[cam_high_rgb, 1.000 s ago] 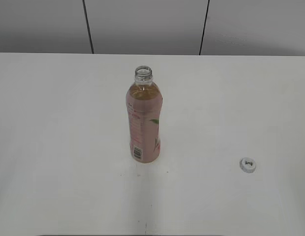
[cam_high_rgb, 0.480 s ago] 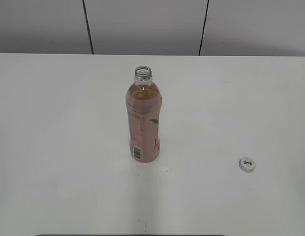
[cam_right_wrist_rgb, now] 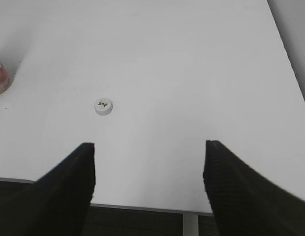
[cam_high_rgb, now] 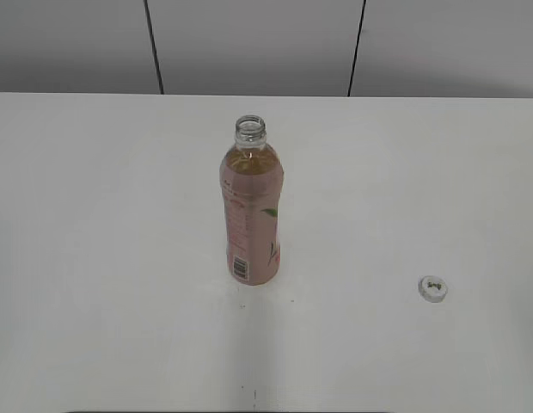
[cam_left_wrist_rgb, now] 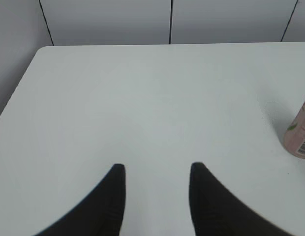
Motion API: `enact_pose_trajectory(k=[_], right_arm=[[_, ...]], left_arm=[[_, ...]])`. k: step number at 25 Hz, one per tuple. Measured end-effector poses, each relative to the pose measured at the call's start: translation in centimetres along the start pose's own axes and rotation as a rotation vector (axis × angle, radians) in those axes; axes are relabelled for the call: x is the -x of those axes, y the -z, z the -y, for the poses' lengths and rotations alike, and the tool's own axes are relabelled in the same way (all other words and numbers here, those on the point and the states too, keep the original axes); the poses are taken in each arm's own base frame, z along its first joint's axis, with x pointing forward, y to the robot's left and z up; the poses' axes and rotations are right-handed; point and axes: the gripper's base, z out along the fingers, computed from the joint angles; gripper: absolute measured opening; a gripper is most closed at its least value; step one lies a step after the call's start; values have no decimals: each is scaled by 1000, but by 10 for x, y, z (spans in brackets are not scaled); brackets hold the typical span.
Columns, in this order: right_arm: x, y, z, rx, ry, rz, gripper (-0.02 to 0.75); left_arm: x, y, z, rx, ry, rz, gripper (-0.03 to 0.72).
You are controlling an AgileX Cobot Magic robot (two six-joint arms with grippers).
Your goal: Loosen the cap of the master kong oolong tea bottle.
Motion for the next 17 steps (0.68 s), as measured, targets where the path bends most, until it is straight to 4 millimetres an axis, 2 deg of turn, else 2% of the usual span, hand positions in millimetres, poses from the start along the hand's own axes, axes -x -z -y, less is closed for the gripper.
enact_pose_trajectory(k=[17], right_arm=[[0,0,0,-1,0,-1,520]], left_arm=[[0,0,0,0,-1,0,244]])
